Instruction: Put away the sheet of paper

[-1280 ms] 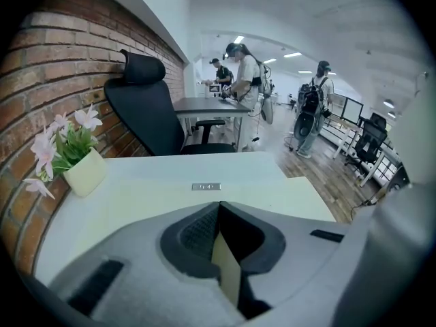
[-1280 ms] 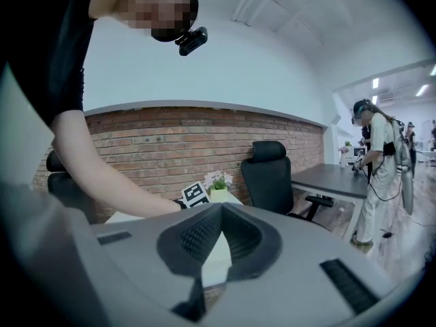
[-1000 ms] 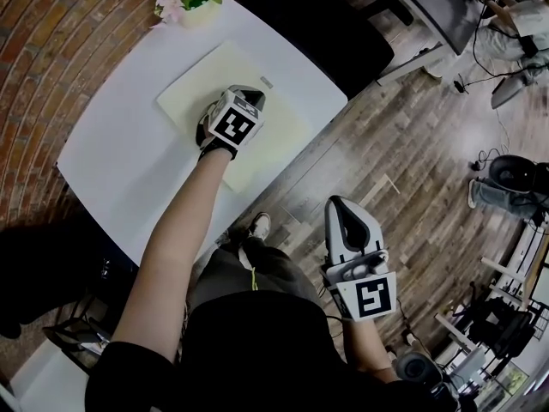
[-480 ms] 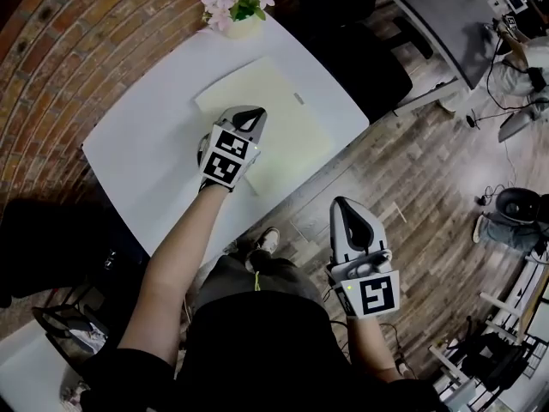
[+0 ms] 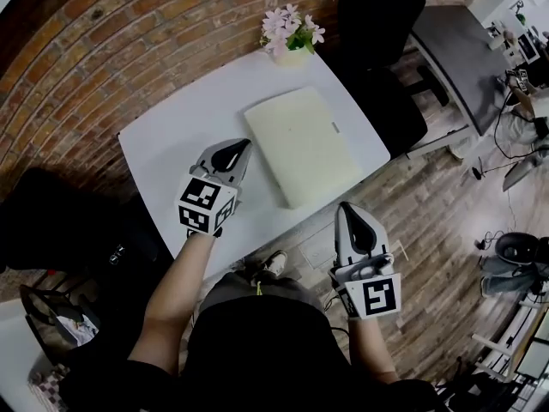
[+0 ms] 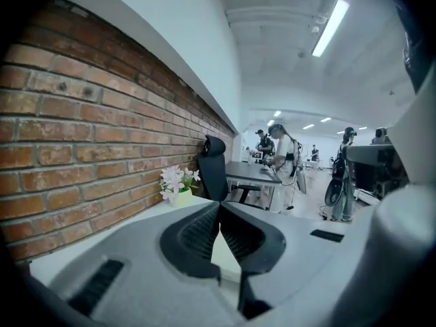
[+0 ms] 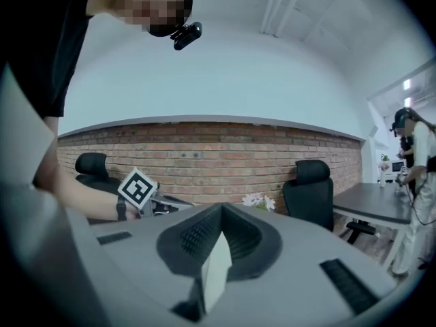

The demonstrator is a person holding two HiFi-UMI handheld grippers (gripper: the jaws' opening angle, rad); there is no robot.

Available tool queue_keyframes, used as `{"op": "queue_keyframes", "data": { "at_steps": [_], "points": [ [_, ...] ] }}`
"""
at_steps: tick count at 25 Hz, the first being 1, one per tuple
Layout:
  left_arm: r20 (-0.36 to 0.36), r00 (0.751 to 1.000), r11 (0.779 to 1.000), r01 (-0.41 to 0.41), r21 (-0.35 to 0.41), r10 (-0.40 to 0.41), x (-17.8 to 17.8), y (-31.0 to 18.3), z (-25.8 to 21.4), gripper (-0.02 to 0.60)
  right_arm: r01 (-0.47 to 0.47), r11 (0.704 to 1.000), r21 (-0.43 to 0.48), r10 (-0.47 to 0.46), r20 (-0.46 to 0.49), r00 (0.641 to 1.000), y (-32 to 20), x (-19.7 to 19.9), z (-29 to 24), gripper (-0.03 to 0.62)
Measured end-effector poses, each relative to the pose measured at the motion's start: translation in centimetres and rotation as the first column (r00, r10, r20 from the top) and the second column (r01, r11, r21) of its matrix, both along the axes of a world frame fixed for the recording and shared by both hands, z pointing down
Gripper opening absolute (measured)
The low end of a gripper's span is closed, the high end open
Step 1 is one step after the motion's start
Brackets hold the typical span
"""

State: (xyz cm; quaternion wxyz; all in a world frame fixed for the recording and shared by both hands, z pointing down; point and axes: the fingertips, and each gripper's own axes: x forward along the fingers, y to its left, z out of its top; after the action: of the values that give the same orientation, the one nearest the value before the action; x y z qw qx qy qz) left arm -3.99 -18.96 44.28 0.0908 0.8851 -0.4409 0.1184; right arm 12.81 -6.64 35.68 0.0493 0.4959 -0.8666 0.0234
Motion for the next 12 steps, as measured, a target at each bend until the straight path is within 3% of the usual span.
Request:
{"op": "queue_keyframes", "data": {
  "at_steps": [6,12],
  "points": [
    [-0.078,0.996,0.990,0.054,0.129,-0.044,-5.6,3.9,-6.8,0.026,0.003,0.999,0.049,-0.003,-0.004,1.000,0.7,-2.8,-1.9,0.014],
    [-0.136,0.988,0.968,0.105,0.228,-0.075,-10.1,8.9,-12.3,0.026,-0.043,0.993,0.108,0.042,0.013,0.999,1.2,-3.1,-4.0,0.014]
  ]
}}
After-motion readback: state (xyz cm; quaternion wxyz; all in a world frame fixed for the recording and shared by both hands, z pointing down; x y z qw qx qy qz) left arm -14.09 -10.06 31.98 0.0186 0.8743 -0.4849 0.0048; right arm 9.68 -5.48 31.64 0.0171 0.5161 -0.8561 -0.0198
